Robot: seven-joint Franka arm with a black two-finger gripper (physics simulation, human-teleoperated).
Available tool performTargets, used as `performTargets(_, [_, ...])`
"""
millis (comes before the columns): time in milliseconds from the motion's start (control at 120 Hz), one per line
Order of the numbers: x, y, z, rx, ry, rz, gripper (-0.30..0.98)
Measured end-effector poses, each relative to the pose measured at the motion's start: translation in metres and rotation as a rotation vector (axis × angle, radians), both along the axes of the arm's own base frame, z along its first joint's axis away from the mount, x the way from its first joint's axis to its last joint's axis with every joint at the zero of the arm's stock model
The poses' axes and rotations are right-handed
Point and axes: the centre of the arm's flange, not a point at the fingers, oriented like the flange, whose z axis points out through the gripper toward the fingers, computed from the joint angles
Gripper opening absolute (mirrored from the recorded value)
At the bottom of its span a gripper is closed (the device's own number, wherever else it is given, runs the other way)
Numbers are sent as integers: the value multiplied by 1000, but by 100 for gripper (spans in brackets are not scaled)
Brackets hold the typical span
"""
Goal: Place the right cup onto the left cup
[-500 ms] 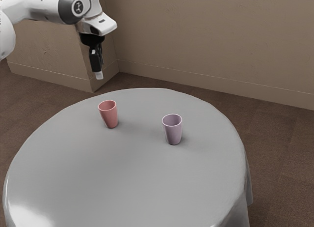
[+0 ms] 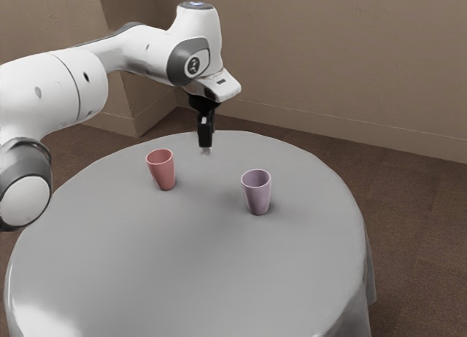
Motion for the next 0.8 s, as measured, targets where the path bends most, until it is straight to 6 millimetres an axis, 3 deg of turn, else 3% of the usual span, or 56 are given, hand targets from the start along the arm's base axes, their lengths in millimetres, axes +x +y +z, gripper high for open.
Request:
performTargets(92, [5,-19,-16,0,-6,-25,68])
performTargets(217, [14,-30,-42,-10,-15,-32,68])
performTargets(425, [40,-40,-65,-6,-63,-55,69])
performTargets(800, [55,-51,-110,-26,-60,-76,69])
